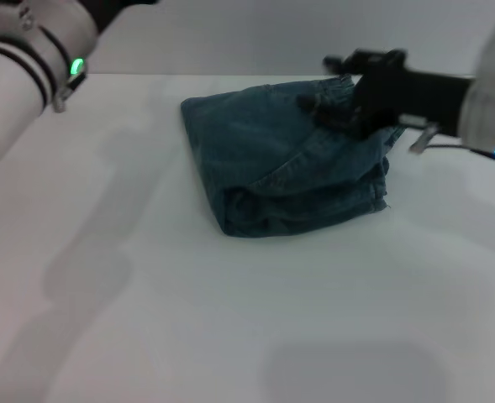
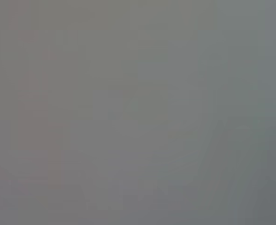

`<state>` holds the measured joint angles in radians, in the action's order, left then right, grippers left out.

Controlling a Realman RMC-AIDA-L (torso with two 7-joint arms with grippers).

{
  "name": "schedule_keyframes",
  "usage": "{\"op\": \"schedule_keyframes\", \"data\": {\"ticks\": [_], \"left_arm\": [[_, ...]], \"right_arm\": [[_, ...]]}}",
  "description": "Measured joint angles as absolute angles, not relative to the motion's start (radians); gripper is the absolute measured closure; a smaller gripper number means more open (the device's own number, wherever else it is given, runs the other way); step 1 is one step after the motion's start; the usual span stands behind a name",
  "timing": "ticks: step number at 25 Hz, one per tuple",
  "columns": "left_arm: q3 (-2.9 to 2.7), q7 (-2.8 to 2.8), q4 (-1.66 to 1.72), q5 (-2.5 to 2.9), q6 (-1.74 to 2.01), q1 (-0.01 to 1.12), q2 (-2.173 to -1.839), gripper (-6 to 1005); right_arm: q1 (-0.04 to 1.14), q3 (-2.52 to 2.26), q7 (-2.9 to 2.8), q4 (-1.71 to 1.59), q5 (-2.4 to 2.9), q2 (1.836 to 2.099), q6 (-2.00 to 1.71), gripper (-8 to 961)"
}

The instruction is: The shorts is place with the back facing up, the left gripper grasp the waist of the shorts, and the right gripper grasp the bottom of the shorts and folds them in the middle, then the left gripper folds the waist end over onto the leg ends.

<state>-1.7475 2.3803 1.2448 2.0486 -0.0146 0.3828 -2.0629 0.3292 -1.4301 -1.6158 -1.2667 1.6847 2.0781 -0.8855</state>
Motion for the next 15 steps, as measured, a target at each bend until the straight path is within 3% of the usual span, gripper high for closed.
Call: {"op": "schedule_keyframes", "data": {"ticks": [7,15], "left_arm": [[-1.871,2.514,1.071,2.086,-0.479,0.356,-2.059,157],[-1.974,2.875,0.753,2.275,-0.983,0.378,-2.06,157]], "right_arm": [[0.228,-1.283,-1.095,-1.126,1.128,2.078,-0.888,349],[0.248,-1.125,-0.548,-0.707,0.485,2.076,-1.074,350]]}}
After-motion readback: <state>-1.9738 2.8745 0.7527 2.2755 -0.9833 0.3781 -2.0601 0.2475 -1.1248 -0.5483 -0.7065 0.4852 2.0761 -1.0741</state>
